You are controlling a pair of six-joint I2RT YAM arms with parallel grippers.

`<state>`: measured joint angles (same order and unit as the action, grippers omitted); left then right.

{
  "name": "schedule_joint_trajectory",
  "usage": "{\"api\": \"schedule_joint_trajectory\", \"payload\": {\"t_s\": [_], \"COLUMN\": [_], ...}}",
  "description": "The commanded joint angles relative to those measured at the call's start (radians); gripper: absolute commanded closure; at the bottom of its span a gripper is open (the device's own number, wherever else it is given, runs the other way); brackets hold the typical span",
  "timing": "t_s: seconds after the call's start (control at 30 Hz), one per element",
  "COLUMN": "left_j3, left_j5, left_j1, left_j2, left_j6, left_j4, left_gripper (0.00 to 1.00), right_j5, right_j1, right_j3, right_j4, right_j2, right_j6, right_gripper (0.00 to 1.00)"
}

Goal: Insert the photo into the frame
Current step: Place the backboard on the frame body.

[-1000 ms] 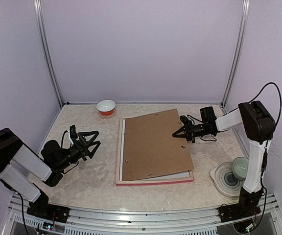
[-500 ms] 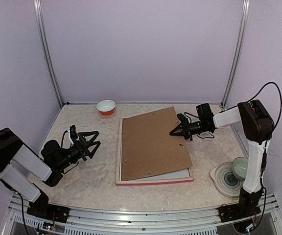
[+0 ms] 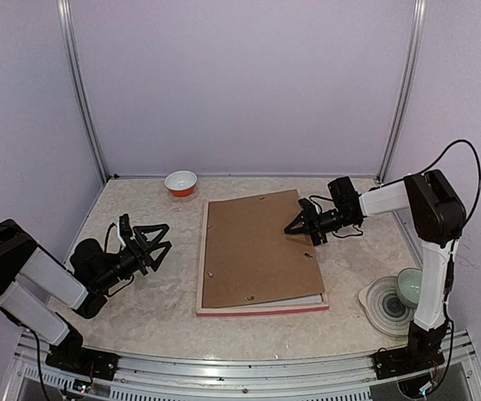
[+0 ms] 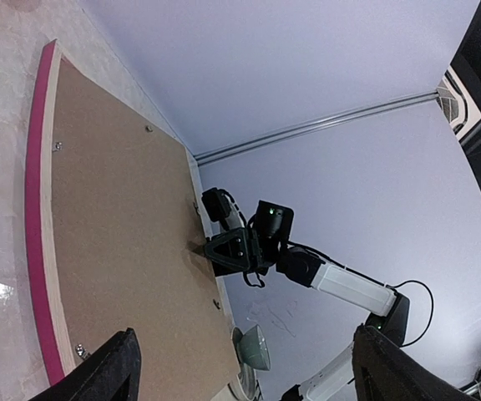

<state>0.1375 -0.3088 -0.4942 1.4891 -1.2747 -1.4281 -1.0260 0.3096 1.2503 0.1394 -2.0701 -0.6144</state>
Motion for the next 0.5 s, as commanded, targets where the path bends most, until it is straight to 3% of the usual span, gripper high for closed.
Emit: {"api": "schedule_joint_trajectory", "payload": {"t_s": [0.0, 0.47], "left_j3": [0.022, 0.027], "left_j5": [-0.001, 0.005], "left_j1": [-0.001, -0.001], "left_j2": [-0.023, -0.048], "left_j6": [0.014, 0.02], "left_j4": [0.016, 0.049], "left_gripper": [0.14, 0.13], "right_j5": [0.069, 0.219], "right_j1": [0.016, 0.032], "right_j3": [0.048, 0.108], "right_j4": [0.101, 0.279], "right_j2": [0.055, 0.087], "right_j6": [0.068, 0.155], "right_gripper": [0.5, 0.32]}}
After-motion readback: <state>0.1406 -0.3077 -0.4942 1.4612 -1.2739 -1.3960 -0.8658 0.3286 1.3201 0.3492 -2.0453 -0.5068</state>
